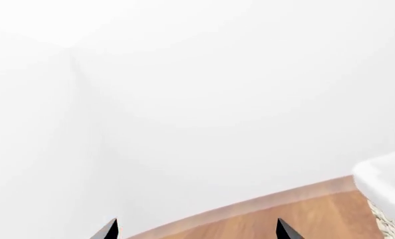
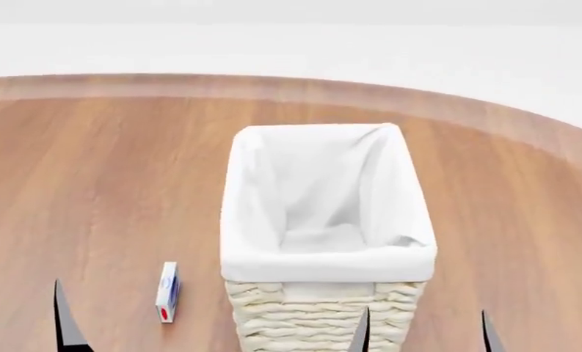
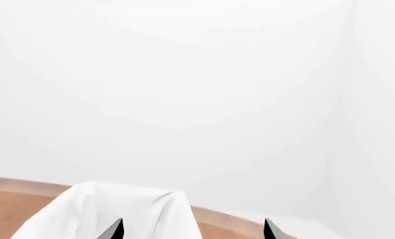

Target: Pick up the cream cheese box, and put it in the basket.

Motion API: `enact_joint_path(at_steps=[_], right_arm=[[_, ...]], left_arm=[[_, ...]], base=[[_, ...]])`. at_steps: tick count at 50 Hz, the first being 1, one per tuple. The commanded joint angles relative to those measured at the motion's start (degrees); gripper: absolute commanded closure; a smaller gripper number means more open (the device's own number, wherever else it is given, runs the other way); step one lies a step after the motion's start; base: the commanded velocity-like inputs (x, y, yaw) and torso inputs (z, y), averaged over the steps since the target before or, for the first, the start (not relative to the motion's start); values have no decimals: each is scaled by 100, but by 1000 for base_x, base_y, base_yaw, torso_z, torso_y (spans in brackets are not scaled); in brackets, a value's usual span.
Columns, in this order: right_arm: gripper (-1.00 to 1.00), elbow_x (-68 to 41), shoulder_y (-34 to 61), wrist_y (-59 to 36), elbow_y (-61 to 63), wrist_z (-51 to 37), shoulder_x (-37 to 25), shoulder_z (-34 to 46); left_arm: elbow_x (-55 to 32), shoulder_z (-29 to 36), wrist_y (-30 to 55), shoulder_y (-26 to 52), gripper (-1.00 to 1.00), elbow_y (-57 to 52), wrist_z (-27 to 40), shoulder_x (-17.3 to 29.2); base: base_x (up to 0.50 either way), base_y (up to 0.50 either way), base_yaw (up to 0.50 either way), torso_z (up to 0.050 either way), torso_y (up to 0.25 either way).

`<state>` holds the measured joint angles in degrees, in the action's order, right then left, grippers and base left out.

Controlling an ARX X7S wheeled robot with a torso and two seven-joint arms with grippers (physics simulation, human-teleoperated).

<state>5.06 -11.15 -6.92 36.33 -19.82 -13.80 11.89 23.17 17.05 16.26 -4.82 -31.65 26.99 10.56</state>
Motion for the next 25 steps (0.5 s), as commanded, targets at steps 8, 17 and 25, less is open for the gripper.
enact_joint_path(at_steps=[8,17,25], right_arm=[[-100,31,28,57,-137,-102,-9,78],[-100,97,9,109,-161,-96,-72,168],[-100,85,1,134,-179,-125,-92,183]], left_arm=[[-126,13,-128,-21,-100,103,123,72],[-278,-42,-130,74,-100,203,127,86],[-246,14,-167,61,-100,228,187,104]], base=[[208,-89,0,0,0],[0,0,0,0,-222],[0,0,0,0,-115]])
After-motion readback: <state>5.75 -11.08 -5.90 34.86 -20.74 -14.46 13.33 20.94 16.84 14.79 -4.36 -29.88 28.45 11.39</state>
